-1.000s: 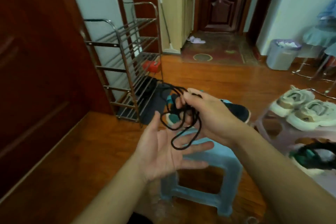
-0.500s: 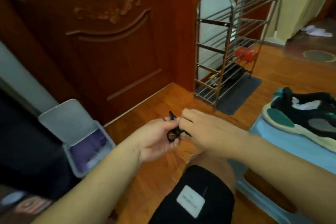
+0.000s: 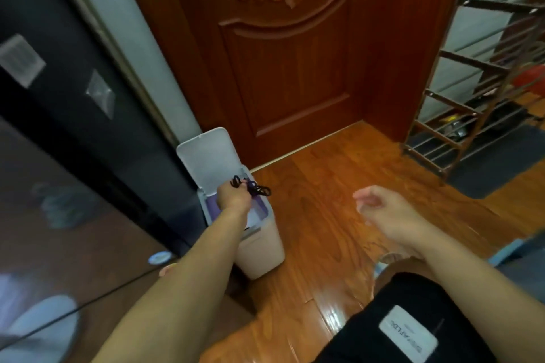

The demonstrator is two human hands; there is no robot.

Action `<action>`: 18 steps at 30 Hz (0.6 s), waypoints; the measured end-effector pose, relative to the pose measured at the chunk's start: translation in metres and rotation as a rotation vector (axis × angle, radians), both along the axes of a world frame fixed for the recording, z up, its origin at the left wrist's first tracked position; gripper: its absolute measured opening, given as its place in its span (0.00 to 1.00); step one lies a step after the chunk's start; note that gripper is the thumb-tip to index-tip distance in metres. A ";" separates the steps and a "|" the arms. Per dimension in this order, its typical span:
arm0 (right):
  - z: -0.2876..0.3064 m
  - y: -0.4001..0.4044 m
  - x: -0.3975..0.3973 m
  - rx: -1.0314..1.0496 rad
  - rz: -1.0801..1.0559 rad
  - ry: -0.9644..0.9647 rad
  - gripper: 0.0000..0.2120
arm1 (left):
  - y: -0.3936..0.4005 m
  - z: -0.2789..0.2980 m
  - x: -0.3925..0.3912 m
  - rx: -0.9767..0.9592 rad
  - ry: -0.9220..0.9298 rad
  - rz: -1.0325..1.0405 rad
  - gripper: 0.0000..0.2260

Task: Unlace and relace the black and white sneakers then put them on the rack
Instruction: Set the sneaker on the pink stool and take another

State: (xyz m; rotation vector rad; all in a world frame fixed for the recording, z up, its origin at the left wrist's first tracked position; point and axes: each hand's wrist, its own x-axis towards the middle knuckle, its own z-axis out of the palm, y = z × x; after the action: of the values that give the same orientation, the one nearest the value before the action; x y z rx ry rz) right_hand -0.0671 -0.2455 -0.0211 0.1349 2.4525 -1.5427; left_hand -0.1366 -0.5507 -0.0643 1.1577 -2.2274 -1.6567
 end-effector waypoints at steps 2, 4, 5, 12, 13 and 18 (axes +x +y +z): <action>-0.004 -0.006 -0.004 -0.017 0.007 -0.065 0.09 | -0.012 -0.011 -0.003 -0.080 0.010 0.087 0.08; -0.009 -0.008 -0.008 0.022 0.026 -0.076 0.07 | -0.019 -0.023 -0.005 -0.111 0.008 0.109 0.10; -0.012 -0.008 -0.011 0.069 0.042 -0.075 0.07 | -0.021 -0.030 -0.005 -0.108 -0.008 0.060 0.10; -0.012 -0.001 -0.020 0.131 0.044 -0.170 0.05 | -0.007 -0.067 0.017 -0.190 -0.228 -0.500 0.20; -0.011 -0.001 -0.021 0.120 0.033 -0.177 0.05 | -0.004 -0.070 0.019 -0.274 -0.257 -0.583 0.17; -0.011 0.001 -0.020 0.115 0.038 -0.179 0.05 | -0.003 -0.089 0.022 -0.755 -0.496 -0.942 0.21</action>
State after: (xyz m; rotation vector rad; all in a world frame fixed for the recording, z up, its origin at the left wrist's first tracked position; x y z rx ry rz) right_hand -0.0867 -0.2449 -0.0324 0.2349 2.3877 -1.3130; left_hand -0.1142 -0.5537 -0.1536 0.3111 -3.5519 -0.4348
